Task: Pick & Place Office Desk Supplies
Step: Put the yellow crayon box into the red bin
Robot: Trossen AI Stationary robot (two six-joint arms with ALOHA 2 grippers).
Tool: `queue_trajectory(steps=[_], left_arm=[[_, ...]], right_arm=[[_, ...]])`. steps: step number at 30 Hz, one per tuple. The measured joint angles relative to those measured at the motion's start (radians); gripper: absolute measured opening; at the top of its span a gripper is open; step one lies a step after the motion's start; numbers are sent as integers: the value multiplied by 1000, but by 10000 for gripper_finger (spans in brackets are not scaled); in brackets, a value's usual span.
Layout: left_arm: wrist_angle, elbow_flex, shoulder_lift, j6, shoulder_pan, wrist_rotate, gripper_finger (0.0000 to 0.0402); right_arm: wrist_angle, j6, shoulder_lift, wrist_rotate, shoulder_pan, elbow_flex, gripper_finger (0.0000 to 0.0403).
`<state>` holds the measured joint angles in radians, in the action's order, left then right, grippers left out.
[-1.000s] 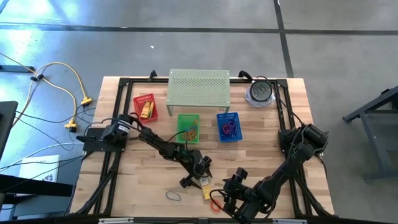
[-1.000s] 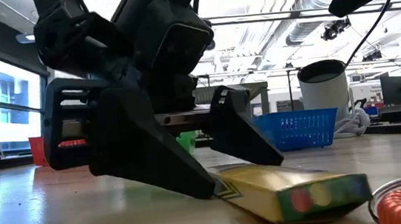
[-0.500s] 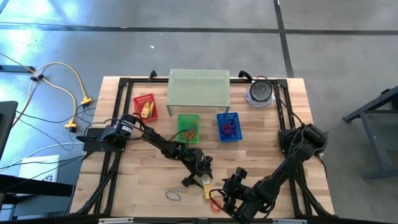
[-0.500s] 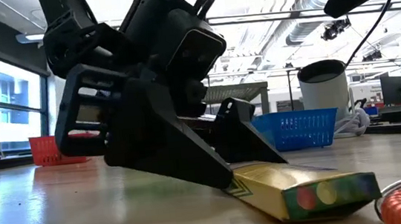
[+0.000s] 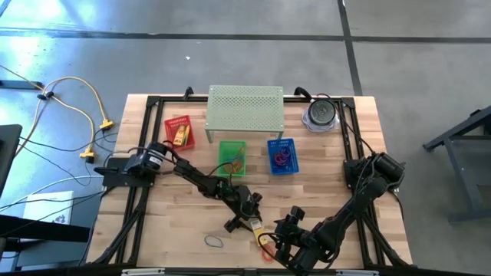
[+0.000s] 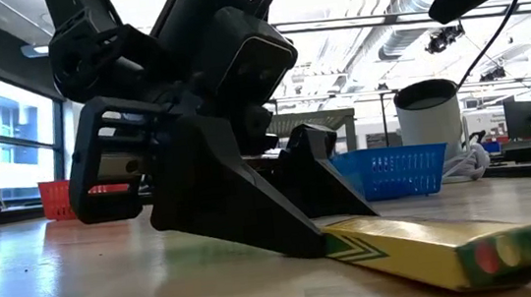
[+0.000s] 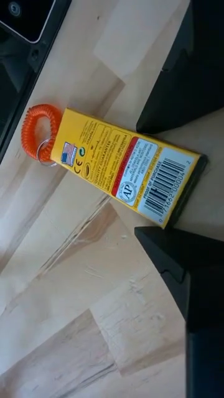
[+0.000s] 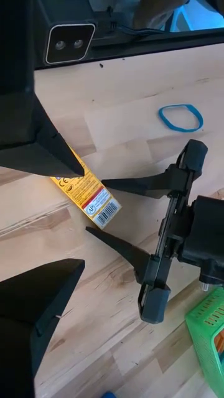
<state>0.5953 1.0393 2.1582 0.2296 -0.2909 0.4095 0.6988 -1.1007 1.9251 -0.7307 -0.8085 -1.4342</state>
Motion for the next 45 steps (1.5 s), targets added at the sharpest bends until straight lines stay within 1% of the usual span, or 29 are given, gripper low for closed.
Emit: queue_trajectory(steps=[4,15,19,22,24,30,35,39,41,45], left_arm=[[4,-1,0,-10,-1,0,248],[46,-3,-3,-137,-1,0,245],[46,-3,-3,-98,-3,-11,219],[34,-2,-2,-38,-16,-45,195],[18,-1,-3,-10,-26,-72,187],[13,-1,-3,9,-31,-91,182],[39,-3,-6,-42,-29,-83,181],[14,-5,-36,-81,-30,-101,181],[-29,-6,-64,-99,-30,-114,181],[-124,-6,-133,-109,-33,-178,180]], right_arm=[[0,0,0,0,0,0,215],[0,-1,0,5,0,0,215],[0,-1,0,5,0,0,215],[0,-1,0,5,-1,0,215],[1,-1,0,5,-1,0,215],[1,-1,0,5,-1,0,215],[0,-1,0,5,-1,0,215],[0,-1,0,7,-1,0,215],[-1,-1,0,7,-1,0,215],[-3,-1,0,8,-1,0,215]])
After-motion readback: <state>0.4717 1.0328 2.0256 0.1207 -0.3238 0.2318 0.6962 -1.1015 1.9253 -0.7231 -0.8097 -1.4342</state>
